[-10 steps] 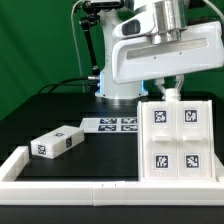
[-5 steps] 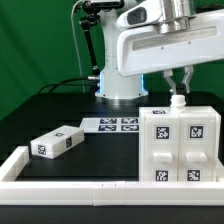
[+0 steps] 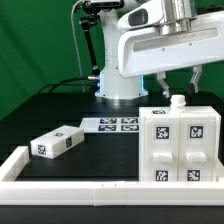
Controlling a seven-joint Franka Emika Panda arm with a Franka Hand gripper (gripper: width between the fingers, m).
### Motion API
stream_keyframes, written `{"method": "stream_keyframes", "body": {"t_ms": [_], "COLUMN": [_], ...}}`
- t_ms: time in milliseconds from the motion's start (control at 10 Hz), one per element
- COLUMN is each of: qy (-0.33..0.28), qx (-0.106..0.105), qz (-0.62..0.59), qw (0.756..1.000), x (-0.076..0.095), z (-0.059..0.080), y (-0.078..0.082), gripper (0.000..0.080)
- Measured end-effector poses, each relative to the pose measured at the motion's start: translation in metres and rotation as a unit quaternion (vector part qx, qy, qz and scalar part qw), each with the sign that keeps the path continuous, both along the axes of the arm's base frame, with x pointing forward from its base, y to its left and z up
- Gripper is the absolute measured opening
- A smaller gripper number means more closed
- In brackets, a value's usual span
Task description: Assemble cabinet
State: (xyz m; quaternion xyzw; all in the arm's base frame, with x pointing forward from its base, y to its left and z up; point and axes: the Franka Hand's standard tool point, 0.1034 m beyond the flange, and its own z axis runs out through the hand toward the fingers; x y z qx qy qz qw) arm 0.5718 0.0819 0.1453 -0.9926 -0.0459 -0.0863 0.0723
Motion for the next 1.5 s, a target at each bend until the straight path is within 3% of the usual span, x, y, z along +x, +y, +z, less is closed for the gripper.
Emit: {"method": "stream_keyframes", "body": {"t_ms": [100, 200, 300, 400, 600, 1000, 1200, 1500], "qy": [0.008, 0.025, 0.041, 0.047, 0.072, 0.080, 0.081, 0.081], "qx": [0.000, 0.001, -0.001, -0.004, -0.010, -0.018, -0.017, -0.017], "qz": [-0.009, -0.034, -0.058, -0.063, -0.101, -0.110, -0.106, -0.106], "qw": [1.000, 0.999, 0.997, 0.997, 0.992, 0.991, 0.991, 0.991], "x": [-0.010, -0.025, -0.037, -0.044, -0.061, -0.072, -0.071, -0.071], "z": [-0.010, -0.023, -0.028, -0.032, -0.041, -0.040, -0.041, -0.041], "y": [-0.012, -0.031, -0.048, -0.063, -0.113, -0.186, -0.176, -0.177], "gripper": [0.0451, 0.0664, 0.0757, 0.0790, 0.0797, 0.0797, 0.0797, 0.0797]}}
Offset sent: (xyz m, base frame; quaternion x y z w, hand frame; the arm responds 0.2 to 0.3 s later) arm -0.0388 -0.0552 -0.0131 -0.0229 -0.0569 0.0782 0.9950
